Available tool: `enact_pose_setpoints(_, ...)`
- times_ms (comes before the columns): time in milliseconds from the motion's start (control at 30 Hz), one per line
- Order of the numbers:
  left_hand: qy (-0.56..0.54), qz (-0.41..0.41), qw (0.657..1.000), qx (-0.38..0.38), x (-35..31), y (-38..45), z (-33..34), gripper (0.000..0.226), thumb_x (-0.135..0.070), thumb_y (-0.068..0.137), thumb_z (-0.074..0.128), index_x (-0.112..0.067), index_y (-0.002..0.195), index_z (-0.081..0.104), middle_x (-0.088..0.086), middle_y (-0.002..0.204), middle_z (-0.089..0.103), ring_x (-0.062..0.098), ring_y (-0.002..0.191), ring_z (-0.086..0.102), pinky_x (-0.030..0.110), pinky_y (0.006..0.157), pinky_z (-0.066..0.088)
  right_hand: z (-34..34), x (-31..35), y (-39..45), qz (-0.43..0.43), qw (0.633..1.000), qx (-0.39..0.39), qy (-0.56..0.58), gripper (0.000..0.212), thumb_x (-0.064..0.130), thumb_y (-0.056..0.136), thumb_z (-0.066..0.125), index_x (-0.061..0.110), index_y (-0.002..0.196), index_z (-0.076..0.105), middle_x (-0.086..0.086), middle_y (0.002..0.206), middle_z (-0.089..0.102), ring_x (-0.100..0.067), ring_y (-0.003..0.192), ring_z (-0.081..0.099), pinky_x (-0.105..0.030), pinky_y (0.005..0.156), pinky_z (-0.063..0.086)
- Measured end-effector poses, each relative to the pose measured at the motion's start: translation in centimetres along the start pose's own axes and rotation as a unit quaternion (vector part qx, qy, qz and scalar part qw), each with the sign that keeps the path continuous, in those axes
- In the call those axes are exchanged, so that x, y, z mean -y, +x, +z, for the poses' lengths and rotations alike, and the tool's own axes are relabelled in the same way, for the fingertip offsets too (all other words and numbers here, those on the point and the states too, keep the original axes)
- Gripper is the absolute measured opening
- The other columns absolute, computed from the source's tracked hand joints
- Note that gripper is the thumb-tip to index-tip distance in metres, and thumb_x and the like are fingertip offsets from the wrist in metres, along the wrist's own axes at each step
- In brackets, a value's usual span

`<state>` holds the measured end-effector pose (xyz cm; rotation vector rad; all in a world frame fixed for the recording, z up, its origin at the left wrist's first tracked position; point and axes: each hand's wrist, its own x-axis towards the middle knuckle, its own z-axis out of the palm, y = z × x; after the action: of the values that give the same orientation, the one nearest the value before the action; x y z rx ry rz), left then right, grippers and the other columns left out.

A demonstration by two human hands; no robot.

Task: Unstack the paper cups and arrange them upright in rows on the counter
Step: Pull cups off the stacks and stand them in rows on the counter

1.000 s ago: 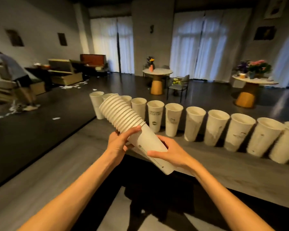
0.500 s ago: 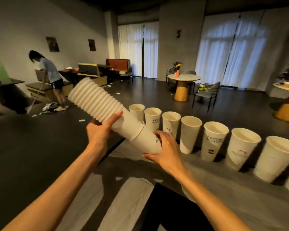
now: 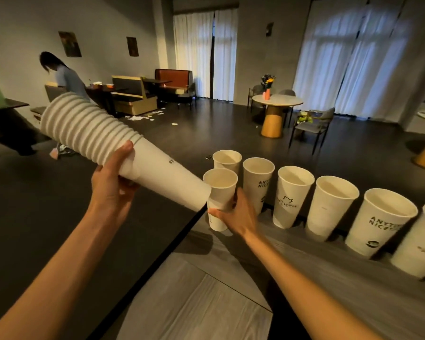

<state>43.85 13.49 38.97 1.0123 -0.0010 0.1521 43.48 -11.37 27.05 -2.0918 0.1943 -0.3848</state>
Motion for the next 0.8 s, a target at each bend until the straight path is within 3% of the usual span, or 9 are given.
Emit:
enact_pose_setpoints(100, 0.028, 0.006, 0.999, 0.021, 0.9, 1.1, -0.9, 0.057, -0.022, 0.083, 0.078, -0.018, 0.133, 0.053, 0.007, 0.136, 0.065, 0.022, 0.123, 0.064, 0.035, 0.088, 0.059, 1.5, 0.1, 1.6, 0.001, 1.0, 0.004, -0.013, 0.094, 0.039, 0.066, 0.089, 0.018, 0.143, 0.039, -0.007, 0.139, 0.058, -0.028, 0.126, 0.057, -0.045, 0.101, 0.05)
enact_pose_setpoints(200, 0.065, 0.019, 0.996, 0.052, 1.3, 1.2, -0.7, 0.075, -0.028, 0.058, 0.085, -0.02, 0.128, 0.058, 0.002, 0.126, 0.07, 0.017, 0.115, 0.068, 0.031, 0.085, 0.057, 2.4, 0.2, 2.0, 0.006, 0.999, 0.001, -0.034, 0.09, 0.046, 0.066, 0.087, 0.021, 0.14, 0.041, -0.007, 0.136, 0.061, -0.029, 0.122, 0.059, -0.049, 0.097, 0.053)
enact_pose_setpoints(267, 0.094, 0.03, 0.992, 0.077, 1.7, 1.2, -0.2, 0.069, -0.026, 0.058, 0.084, -0.022, 0.122, 0.061, -0.003, 0.118, 0.072, 0.016, 0.113, 0.069, 0.03, 0.085, 0.057, 2.4, 0.2, 2.2, 0.006, 0.999, 0.001, -0.032, 0.089, 0.05, 0.066, 0.086, 0.021, 0.137, 0.042, -0.006, 0.135, 0.061, -0.028, 0.12, 0.06, -0.05, 0.095, 0.054)
enact_pose_setpoints(400, 0.113, 0.022, 0.986, 0.119, 3.0, 0.8, 1.2, 0.081, -0.031, 0.046, 0.086, -0.023, 0.123, 0.06, -0.003, 0.117, 0.073, 0.013, 0.109, 0.07, 0.026, 0.079, 0.059, 1.8, 0.2, 2.1, 0.012, 0.998, 0.054, -0.018, 0.081, 0.036, 0.077, 0.083, 0.016, 0.142, 0.04, -0.008, 0.137, 0.058, -0.027, 0.124, 0.056, -0.045, 0.099, 0.05)
enact_pose_setpoints(533, 0.105, -0.011, 0.982, 0.157, 4.2, -0.2, 3.2, 0.092, -0.027, 0.043, 0.087, -0.021, 0.13, 0.057, -0.002, 0.118, 0.073, 0.011, 0.105, 0.072, 0.023, 0.075, 0.06, 0.2, -0.9, 0.8, 0.044, 0.996, 0.07, -0.026, 0.034, 0.02, 0.092, 0.067, 0.013, 0.123, 0.053, 0.006, 0.103, 0.059, -0.01, 0.096, 0.056, -0.033, 0.086, 0.048)
enact_pose_setpoints(600, 0.09, -0.036, 0.978, 0.187, 4.8, -0.7, 4.2, 0.085, -0.022, 0.046, 0.086, -0.018, 0.127, 0.059, -0.002, 0.11, 0.077, 0.012, 0.1, 0.074, 0.023, 0.072, 0.06, -1.9, -1.1, -0.2, 0.092, 0.987, 0.114, 0.067, 0.016, 0.024, 0.098, 0.06, 0.012, 0.108, 0.062, 0.007, 0.089, 0.065, -0.01, 0.087, 0.062, -0.03, 0.083, 0.047)
enact_pose_setpoints(633, 0.084, -0.048, 0.974, 0.204, 5.0, -0.9, 4.6, 0.077, -0.019, 0.049, 0.085, -0.019, 0.122, 0.061, -0.004, 0.102, 0.079, 0.011, 0.095, 0.075, 0.023, 0.07, 0.06, -2.8, -1.0, -0.7, 0.116, 0.966, 0.166, 0.159, 0.025, 0.034, 0.1, 0.057, 0.015, 0.114, 0.064, 0.003, 0.095, 0.07, -0.015, 0.095, 0.067, -0.033, 0.089, 0.05)
enact_pose_setpoints(733, 0.081, -0.085, 0.964, 0.237, 5.9, -1.6, 6.2, 0.079, -0.023, 0.052, 0.088, -0.013, 0.126, 0.061, 0.001, 0.105, 0.078, 0.017, 0.098, 0.075, 0.027, 0.071, 0.06, -5.7, -1.2, -2.2, 0.194, 0.832, 0.277, 0.44, 0.076, 0.064, 0.085, 0.063, 0.024, 0.146, 0.044, -0.016, 0.137, 0.061, -0.038, 0.125, 0.058, -0.056, 0.112, 0.039)
enact_pose_setpoints(800, 0.087, -0.088, 0.965, 0.23, 6.4, -1.7, 6.9, 0.093, -0.029, 0.05, 0.094, -0.01, 0.133, 0.058, 0.008, 0.118, 0.075, 0.026, 0.11, 0.072, 0.033, 0.078, 0.061, -6.9, -0.4, -3.4, 0.158, 0.826, 0.31, 0.444, 0.084, 0.064, 0.072, 0.075, 0.018, 0.139, 0.053, -0.02, 0.132, 0.063, -0.038, 0.118, 0.063, -0.054, 0.105, 0.047)
